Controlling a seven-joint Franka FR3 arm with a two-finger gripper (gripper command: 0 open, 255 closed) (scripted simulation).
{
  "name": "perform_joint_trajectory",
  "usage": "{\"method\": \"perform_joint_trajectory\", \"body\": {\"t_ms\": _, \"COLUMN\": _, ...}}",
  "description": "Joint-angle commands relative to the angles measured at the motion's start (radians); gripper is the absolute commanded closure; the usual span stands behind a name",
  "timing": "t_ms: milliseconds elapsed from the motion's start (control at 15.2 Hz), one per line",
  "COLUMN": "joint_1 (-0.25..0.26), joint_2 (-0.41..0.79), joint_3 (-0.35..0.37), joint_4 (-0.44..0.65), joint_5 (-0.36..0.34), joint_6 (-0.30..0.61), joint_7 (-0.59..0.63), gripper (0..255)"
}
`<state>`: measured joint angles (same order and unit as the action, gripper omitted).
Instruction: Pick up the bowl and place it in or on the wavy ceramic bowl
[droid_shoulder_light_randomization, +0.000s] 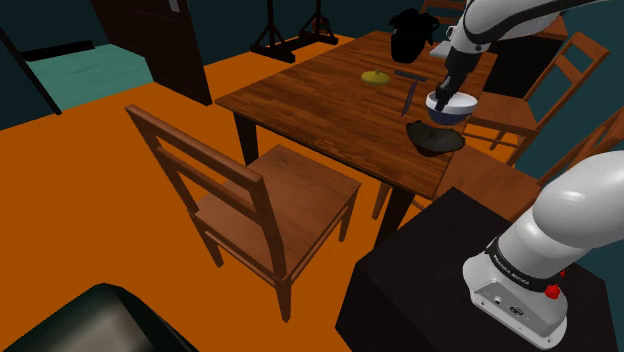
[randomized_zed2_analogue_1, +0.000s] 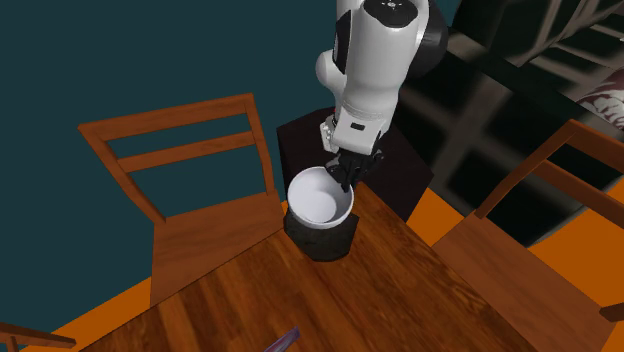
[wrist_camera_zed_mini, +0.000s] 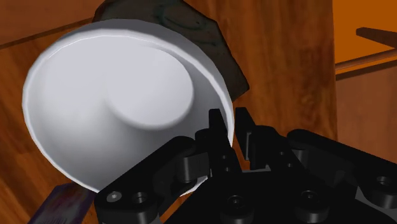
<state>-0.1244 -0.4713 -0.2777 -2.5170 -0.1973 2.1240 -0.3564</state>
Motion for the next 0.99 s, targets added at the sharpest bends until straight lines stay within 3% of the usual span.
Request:
{"method": "perform_joint_trajectory", "body": {"t_ms": 0, "joint_1": -0.001, "joint_2": 0.009, "joint_3": -0.004, "joint_4": -0.021, "joint_5": -0.003, "joint_6": 0.031, "joint_7": 0.001, "gripper": 255}}
{"method": "perform_joint_trajectory", "body": {"t_ms": 528, "joint_1": -0.002, "joint_2": 0.067, "joint_3": -0.020, "joint_4": -0.091, "joint_5": -0.010, "joint_6": 0.158, "joint_7": 0.004, "gripper": 255}}
{"method": "perform_joint_trajectory", "body": {"t_ms": 924, "joint_1": -0.002, "joint_2": 0.067, "joint_3": -0.020, "joint_4": -0.091, "joint_5": -0.010, "joint_6": 0.158, "joint_7": 0.004, "gripper": 255}}
